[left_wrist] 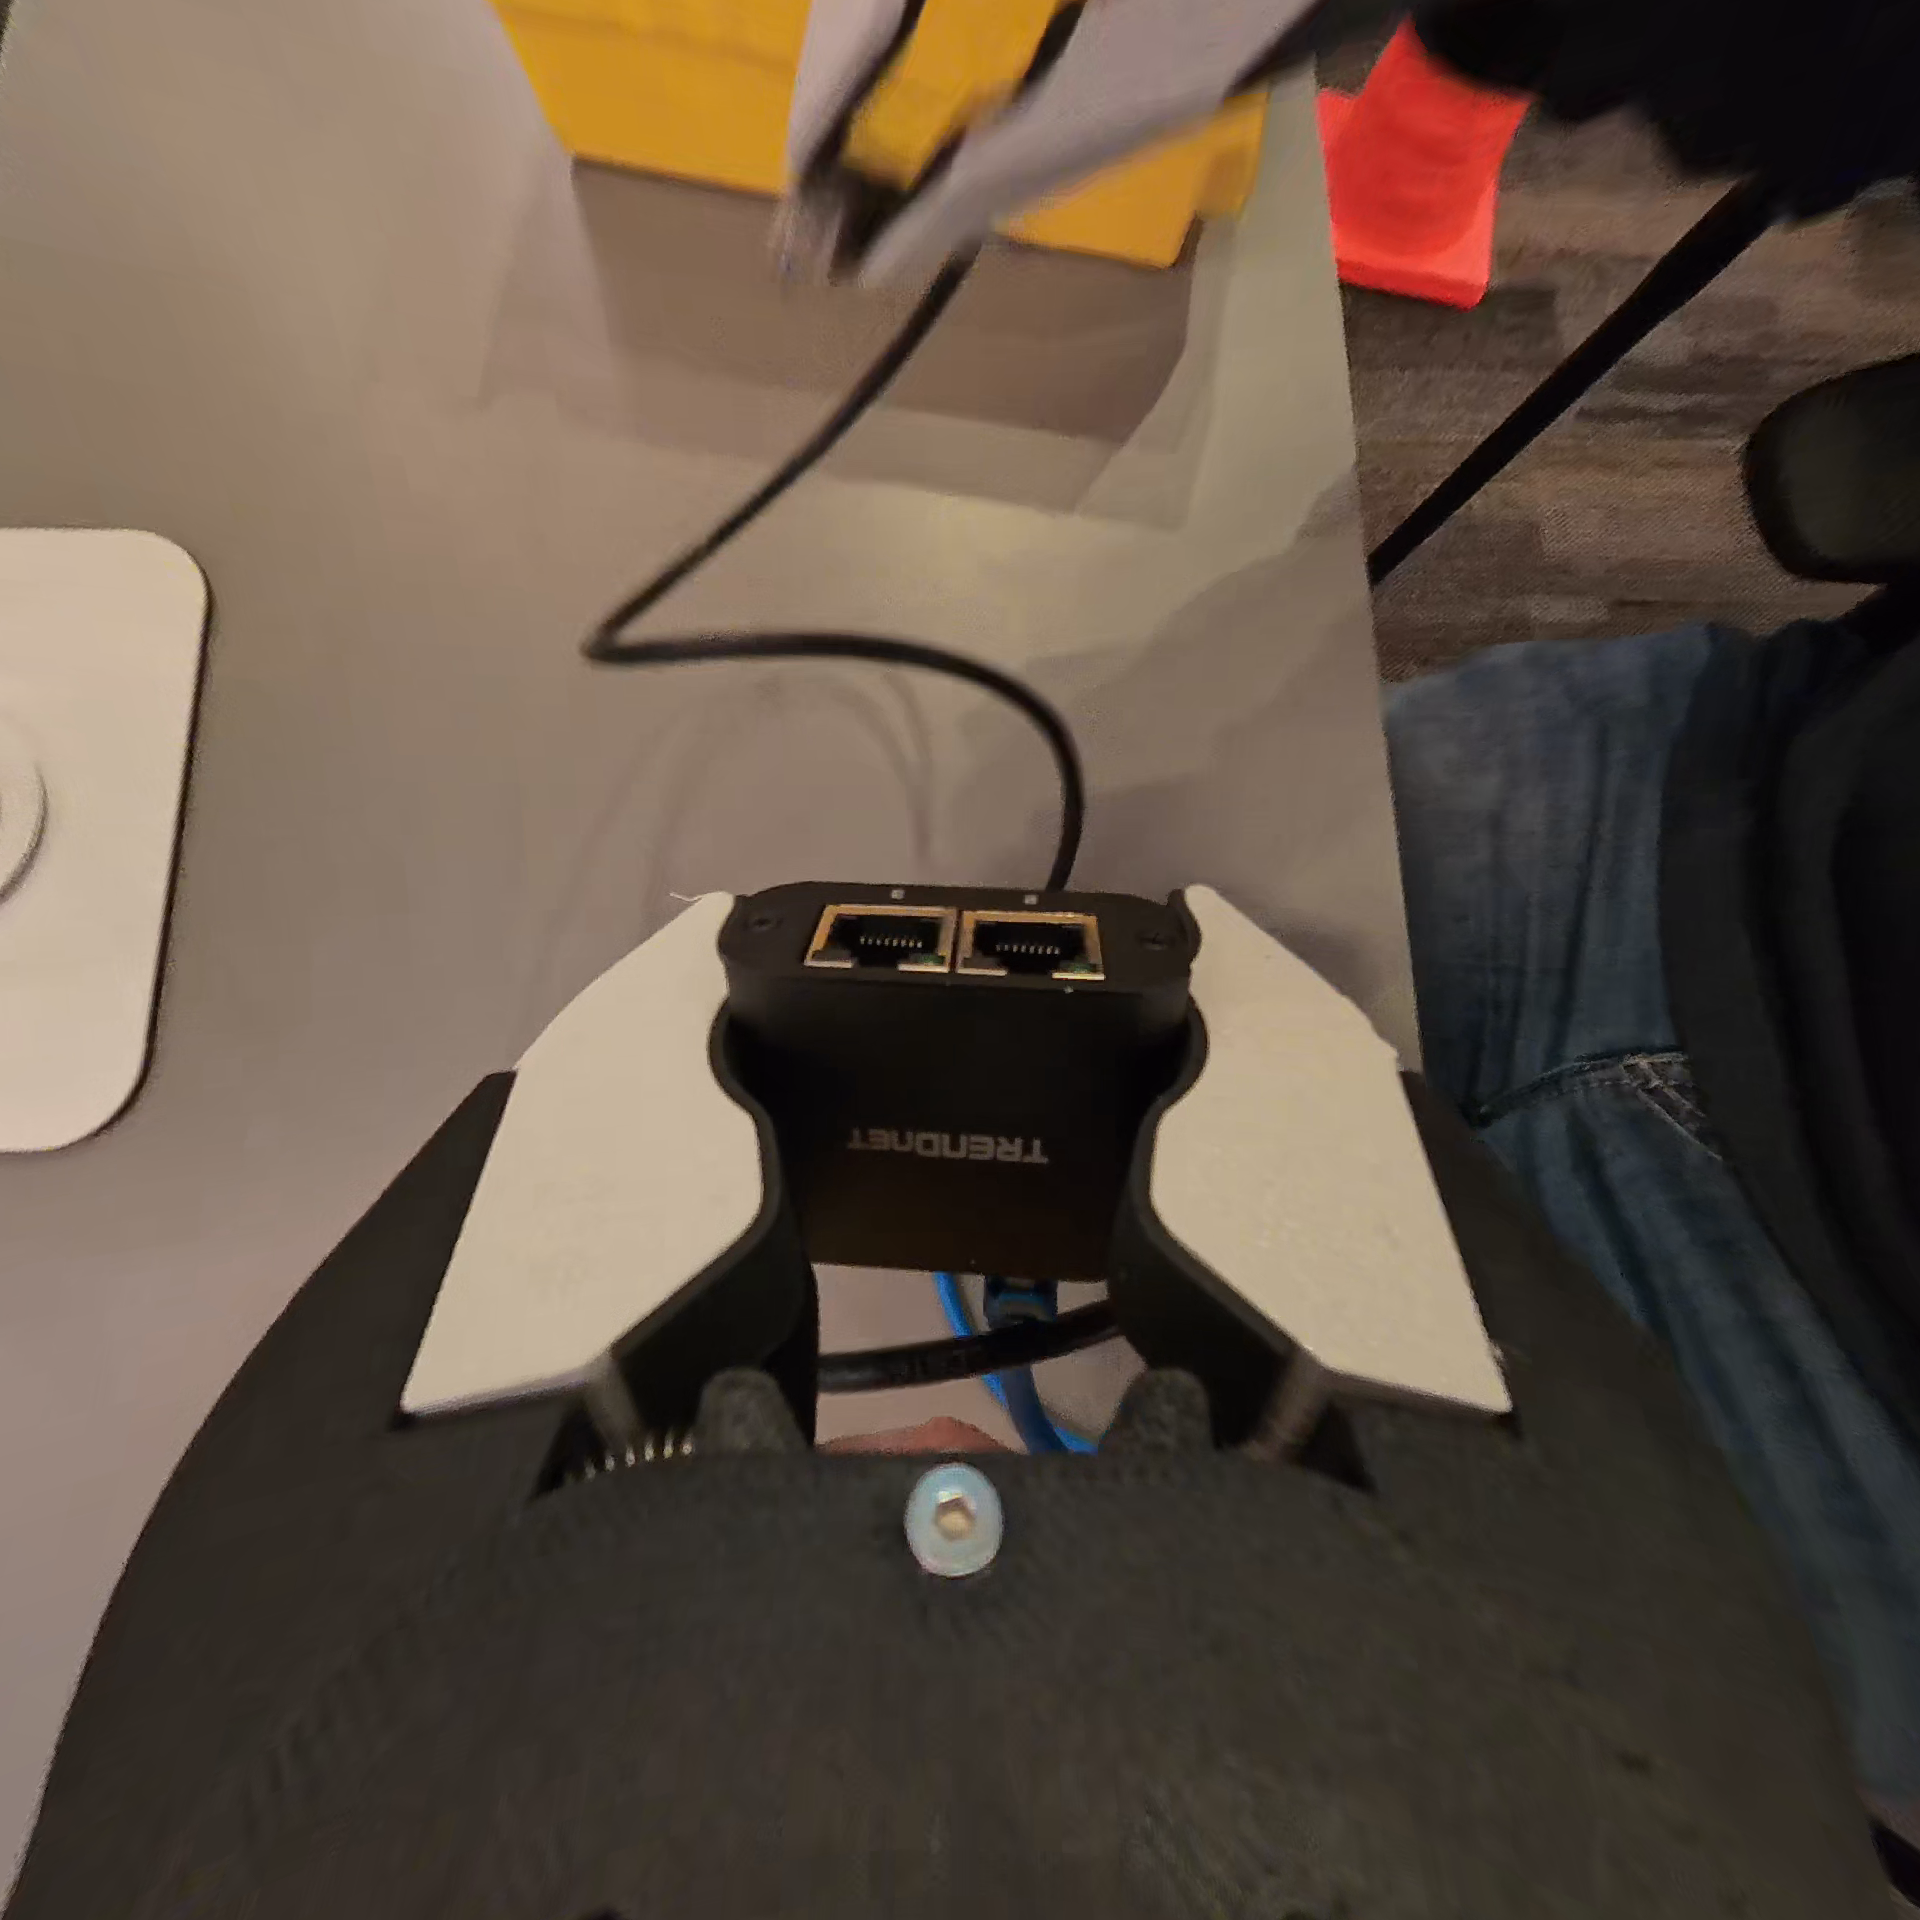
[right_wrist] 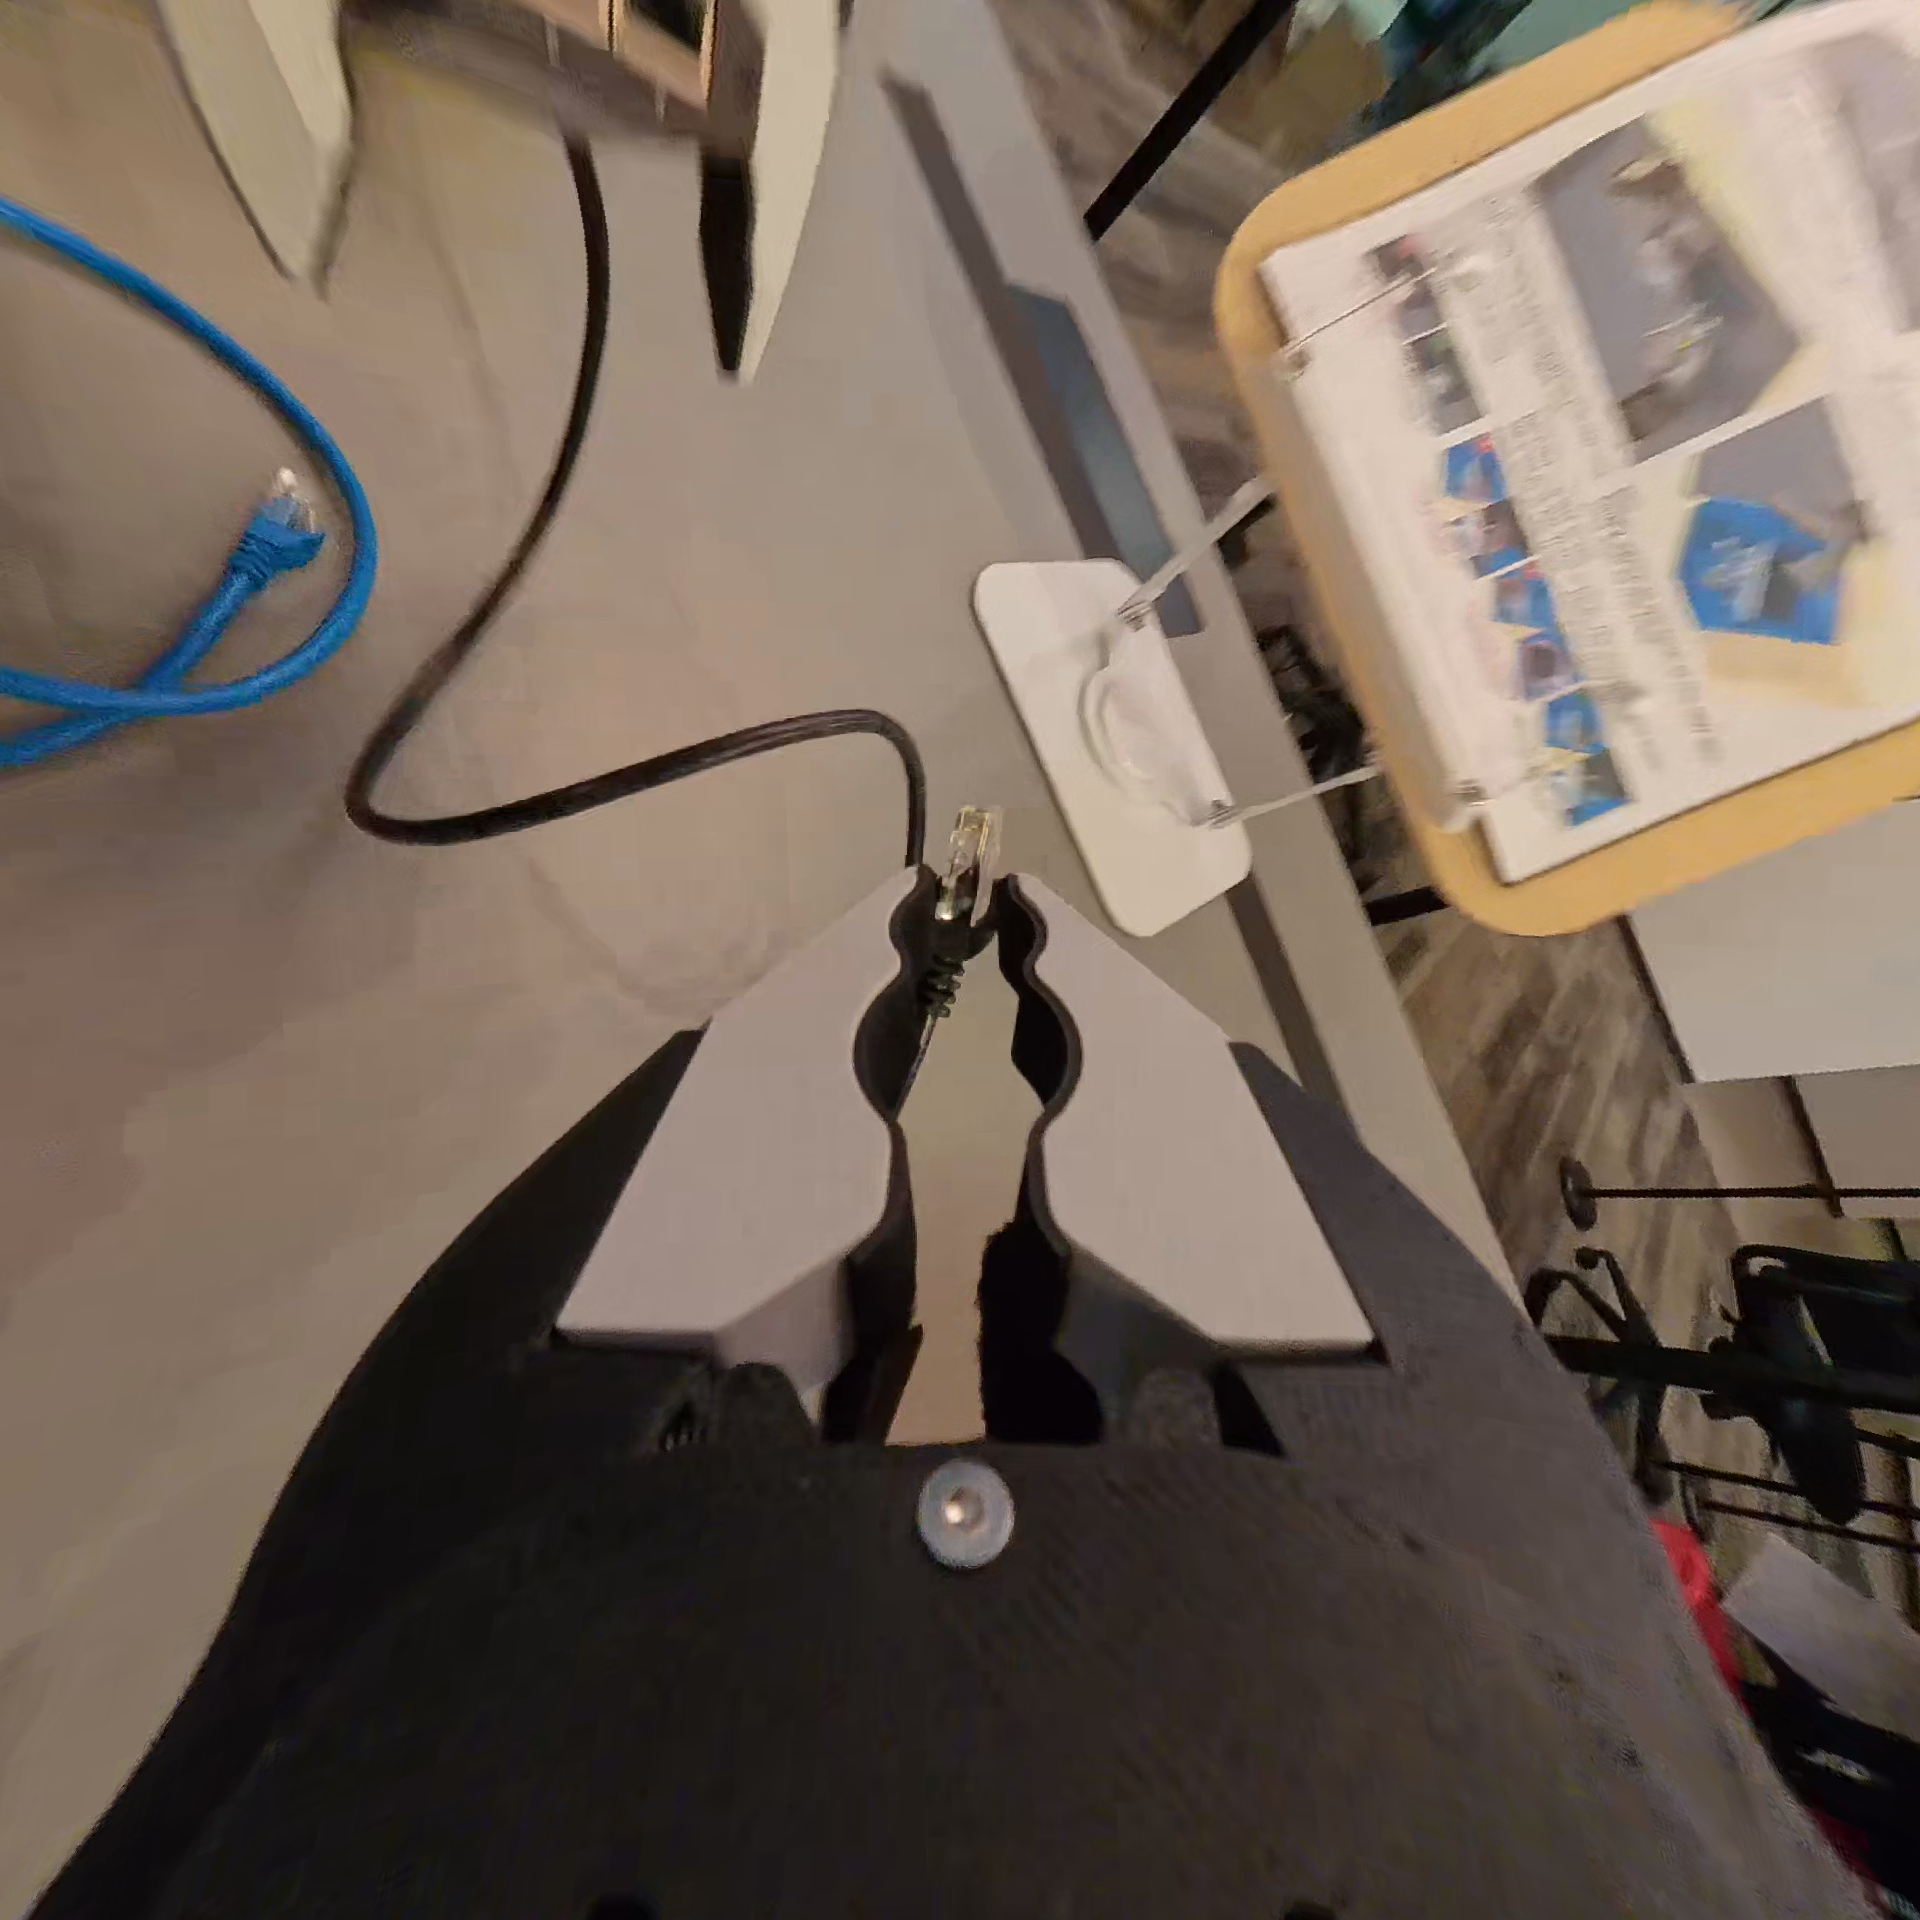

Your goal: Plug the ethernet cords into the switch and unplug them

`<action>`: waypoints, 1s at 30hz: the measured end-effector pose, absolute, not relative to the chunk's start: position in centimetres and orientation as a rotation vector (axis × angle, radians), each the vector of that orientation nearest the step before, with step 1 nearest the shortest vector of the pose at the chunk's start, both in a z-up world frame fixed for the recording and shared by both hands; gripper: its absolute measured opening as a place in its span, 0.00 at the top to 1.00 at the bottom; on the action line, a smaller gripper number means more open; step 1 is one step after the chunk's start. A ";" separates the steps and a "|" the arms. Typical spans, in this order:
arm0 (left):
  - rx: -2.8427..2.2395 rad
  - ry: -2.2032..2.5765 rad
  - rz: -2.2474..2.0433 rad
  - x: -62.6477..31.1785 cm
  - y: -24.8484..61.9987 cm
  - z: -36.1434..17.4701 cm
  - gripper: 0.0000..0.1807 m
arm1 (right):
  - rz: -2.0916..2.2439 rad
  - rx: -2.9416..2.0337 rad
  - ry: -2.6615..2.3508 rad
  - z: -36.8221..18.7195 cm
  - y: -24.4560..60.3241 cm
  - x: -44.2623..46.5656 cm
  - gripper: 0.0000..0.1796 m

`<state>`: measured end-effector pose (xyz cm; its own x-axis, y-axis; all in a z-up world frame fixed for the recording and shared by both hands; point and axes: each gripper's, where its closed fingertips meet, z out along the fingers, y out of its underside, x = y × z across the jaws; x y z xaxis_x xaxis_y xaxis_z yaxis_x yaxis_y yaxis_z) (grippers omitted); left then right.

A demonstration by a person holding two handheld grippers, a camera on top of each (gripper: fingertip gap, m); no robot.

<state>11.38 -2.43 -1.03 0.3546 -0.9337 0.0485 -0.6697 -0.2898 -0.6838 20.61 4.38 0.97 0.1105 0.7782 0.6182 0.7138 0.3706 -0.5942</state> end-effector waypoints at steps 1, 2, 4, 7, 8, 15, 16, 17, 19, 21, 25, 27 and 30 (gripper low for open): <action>-2.026 1.377 -0.649 11.7 -2.6 -0.4 0.59 | 0.048 -1.366 -1.651 -0.4 4.9 19.9 0.95; -1.991 1.357 -0.691 11.9 -2.8 0.4 0.59 | 0.036 -1.372 -1.681 -1.6 5.1 19.3 0.95; -1.928 1.297 -0.760 11.9 -2.8 1.9 0.59 | 0.160 -1.409 -1.723 -3.7 4.5 17.8 0.94; -1.880 1.208 -0.815 11.1 -2.3 3.1 0.59 | 0.225 -1.433 -1.773 -5.7 3.8 16.7 0.94; -1.870 1.186 -0.821 10.8 -2.1 3.3 0.59 | 0.223 -1.439 -1.782 -6.3 3.7 16.5 0.94; -1.773 1.119 -0.904 10.7 -2.2 5.7 0.59 | 0.155 -1.461 -1.904 -10.7 3.1 14.5 0.94; -1.770 1.132 -0.896 10.9 -2.3 5.6 0.59 | 0.188 -1.460 -1.901 -10.7 2.8 13.9 0.94; -1.774 1.151 -0.884 11.0 -2.4 5.3 0.59 | 0.232 -1.481 -1.904 -10.8 2.7 13.7 0.94; -1.787 1.172 -0.879 11.0 -2.5 4.6 0.59 | 0.351 -1.522 -1.866 -10.2 2.4 13.4 0.88; -1.791 1.172 -0.889 10.8 -2.6 4.3 0.59 | 0.452 -1.513 -1.773 -7.8 2.5 13.5 0.78; -1.787 1.172 -0.887 10.6 -2.6 4.0 0.59 | 0.658 -1.408 -1.667 -2.2 0.5 13.4 0.69; -1.779 1.168 -0.894 10.8 -2.6 4.2 0.59 | 0.757 -1.359 -1.673 0.1 -1.2 12.9 0.67; -1.777 1.175 -0.856 11.1 -2.4 4.5 0.59 | 1.007 -1.355 -1.725 1.0 -4.8 11.1 0.67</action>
<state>11.12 -2.43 4.54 0.3332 -0.9379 0.0969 -0.3800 -0.2276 -0.8965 11.05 -4.84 1.00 -0.1963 0.9783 0.0667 0.4232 0.1459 -0.8942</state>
